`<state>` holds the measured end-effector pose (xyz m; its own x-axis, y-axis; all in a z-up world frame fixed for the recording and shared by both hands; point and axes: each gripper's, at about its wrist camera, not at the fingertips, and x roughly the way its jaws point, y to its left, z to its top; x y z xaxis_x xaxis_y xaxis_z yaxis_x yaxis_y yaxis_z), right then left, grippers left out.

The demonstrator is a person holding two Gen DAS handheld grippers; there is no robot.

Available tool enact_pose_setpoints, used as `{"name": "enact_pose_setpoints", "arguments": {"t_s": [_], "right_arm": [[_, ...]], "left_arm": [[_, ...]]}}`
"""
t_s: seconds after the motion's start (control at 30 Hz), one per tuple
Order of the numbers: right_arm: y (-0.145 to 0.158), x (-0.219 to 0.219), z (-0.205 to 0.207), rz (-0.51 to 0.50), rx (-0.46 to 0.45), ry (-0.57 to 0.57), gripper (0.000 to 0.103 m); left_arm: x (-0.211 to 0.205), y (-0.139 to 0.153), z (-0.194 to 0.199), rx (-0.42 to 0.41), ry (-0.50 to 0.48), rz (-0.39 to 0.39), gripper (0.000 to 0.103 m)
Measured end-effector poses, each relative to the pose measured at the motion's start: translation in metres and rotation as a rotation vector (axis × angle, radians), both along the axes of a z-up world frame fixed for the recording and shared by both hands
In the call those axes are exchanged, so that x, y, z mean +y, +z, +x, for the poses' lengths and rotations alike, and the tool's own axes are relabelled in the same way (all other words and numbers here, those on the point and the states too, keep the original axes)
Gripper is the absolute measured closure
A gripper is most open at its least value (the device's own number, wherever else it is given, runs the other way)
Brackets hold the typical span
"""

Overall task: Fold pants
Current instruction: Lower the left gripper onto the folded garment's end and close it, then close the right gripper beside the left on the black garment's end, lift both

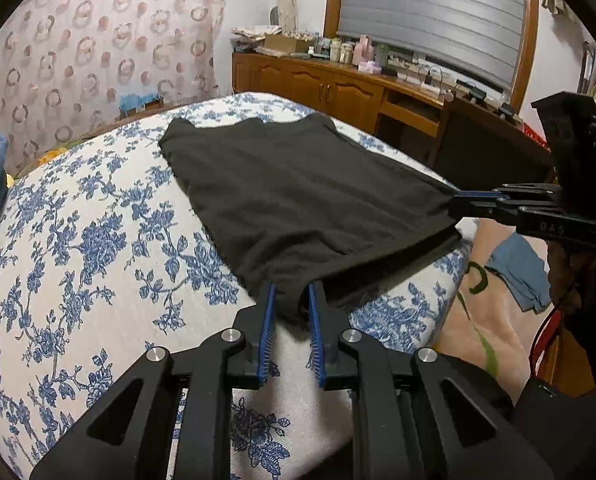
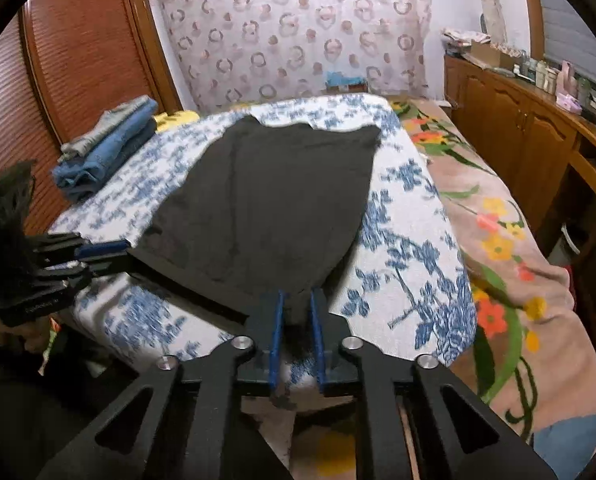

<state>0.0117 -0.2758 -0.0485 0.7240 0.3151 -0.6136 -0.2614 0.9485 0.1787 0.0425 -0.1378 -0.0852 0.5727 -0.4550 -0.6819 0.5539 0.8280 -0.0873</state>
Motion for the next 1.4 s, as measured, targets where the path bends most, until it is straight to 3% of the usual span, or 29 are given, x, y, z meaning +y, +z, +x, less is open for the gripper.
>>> {"name": "enact_pose_setpoints", "arguments": {"t_s": [0.2,0.5,0.8,1.07,1.4], "right_arm": [[0.009,-0.001,-0.006,0.048,-0.028,0.007,0.095],[-0.014,0.002,0.002,0.029,0.065,-0.012,0.095],[-0.013,0.008,0.001,-0.012,0.052,-0.025,0.095],[-0.015,0.013,0.004,-0.065,0.054,-0.051,0.071],[-0.017,0.011,0.007,-0.025,0.064,-0.040,0.067]], "left_arm": [[0.006,0.000,0.001,0.008,0.019,-0.016,0.086],[0.005,-0.006,0.004,0.029,0.031,0.012,0.076],[0.003,-0.008,0.005,0.028,0.024,0.015,0.076],[0.005,-0.011,0.007,0.039,0.020,0.006,0.076],[0.007,-0.011,0.008,0.044,0.020,-0.007,0.076]]}}
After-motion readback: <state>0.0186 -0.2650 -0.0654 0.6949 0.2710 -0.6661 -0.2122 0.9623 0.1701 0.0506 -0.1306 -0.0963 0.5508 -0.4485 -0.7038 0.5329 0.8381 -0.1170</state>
